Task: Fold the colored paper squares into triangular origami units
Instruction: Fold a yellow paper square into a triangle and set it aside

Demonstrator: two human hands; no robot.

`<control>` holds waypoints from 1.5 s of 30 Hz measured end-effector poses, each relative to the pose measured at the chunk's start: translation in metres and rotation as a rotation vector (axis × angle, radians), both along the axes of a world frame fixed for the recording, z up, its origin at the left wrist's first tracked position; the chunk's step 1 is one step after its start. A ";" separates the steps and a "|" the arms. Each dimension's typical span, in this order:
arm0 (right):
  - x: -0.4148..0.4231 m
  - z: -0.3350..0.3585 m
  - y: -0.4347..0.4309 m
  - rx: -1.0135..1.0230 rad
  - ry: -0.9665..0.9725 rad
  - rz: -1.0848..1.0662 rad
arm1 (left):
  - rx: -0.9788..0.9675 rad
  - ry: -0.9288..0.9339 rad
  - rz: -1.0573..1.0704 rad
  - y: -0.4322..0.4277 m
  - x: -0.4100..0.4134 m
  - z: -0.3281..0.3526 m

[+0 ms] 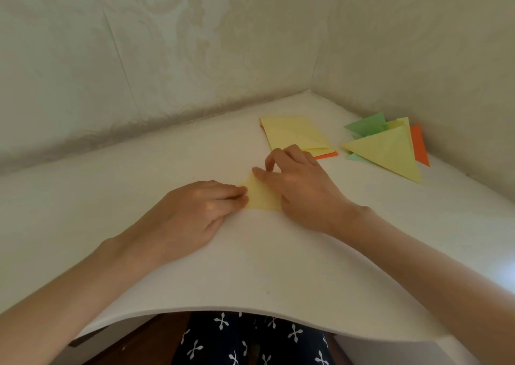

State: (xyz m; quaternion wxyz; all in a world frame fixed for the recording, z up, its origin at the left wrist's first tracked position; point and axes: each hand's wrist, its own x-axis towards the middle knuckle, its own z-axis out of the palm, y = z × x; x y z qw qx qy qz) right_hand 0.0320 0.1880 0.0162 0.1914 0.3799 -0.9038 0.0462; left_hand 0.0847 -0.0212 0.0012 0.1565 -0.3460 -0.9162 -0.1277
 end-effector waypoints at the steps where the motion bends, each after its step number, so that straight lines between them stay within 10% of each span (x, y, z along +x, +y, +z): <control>1: -0.001 -0.003 0.002 0.026 0.002 -0.025 | 0.007 0.005 0.008 0.000 0.000 -0.001; 11: 0.044 0.002 0.066 0.131 0.079 -0.095 | 0.047 0.040 0.044 0.008 0.002 -0.001; 19: 0.037 0.013 0.011 -0.238 -0.525 -0.415 | 0.026 0.017 0.062 0.004 0.004 -0.007; 33: -0.004 0.019 0.092 -1.007 -0.635 -0.643 | -0.205 0.146 0.008 0.025 -0.034 0.012; 45: -0.040 0.008 0.160 -0.615 -0.369 -1.014 | 0.166 -0.159 0.064 0.094 -0.060 -0.008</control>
